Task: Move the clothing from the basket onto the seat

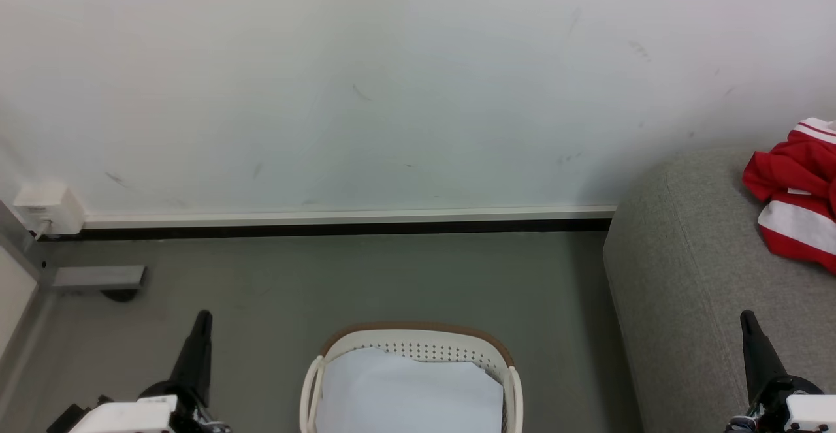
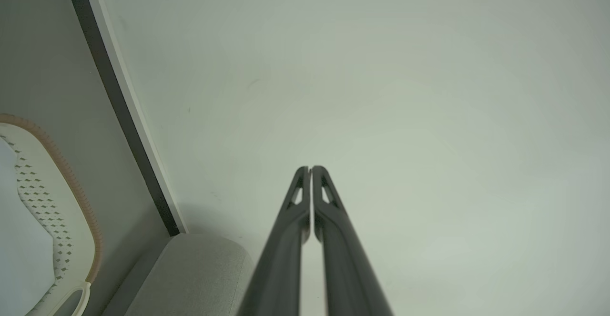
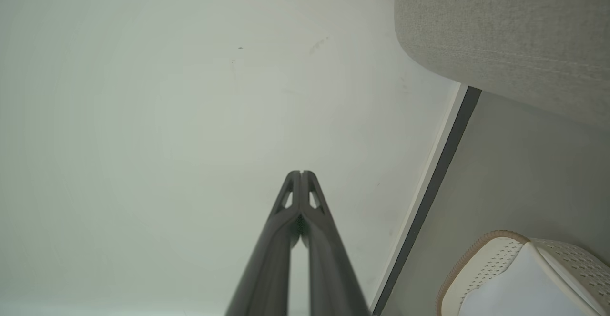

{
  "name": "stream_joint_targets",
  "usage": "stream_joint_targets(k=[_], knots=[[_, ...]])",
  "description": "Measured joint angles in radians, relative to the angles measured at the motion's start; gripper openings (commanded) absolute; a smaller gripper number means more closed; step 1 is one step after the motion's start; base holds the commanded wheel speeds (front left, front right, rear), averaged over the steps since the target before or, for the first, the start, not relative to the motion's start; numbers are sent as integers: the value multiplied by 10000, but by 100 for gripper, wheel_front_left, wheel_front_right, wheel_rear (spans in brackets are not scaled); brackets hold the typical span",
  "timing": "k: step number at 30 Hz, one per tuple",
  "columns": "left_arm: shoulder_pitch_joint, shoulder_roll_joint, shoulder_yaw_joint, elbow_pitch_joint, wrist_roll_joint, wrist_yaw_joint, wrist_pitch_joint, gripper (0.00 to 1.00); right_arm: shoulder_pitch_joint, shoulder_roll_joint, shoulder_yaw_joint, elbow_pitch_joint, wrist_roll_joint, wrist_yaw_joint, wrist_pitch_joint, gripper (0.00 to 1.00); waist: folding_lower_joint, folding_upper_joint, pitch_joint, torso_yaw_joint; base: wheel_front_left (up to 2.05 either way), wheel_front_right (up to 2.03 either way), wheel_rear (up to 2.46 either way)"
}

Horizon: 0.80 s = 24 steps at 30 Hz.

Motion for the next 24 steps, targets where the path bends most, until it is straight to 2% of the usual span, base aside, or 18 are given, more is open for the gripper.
stream_joint_targets(k=[24], knots=[[0, 0, 0, 0, 0, 0, 0, 0, 0, 0, 2, 0, 0, 0, 0, 0, 0, 0, 0, 0, 0, 0, 0]])
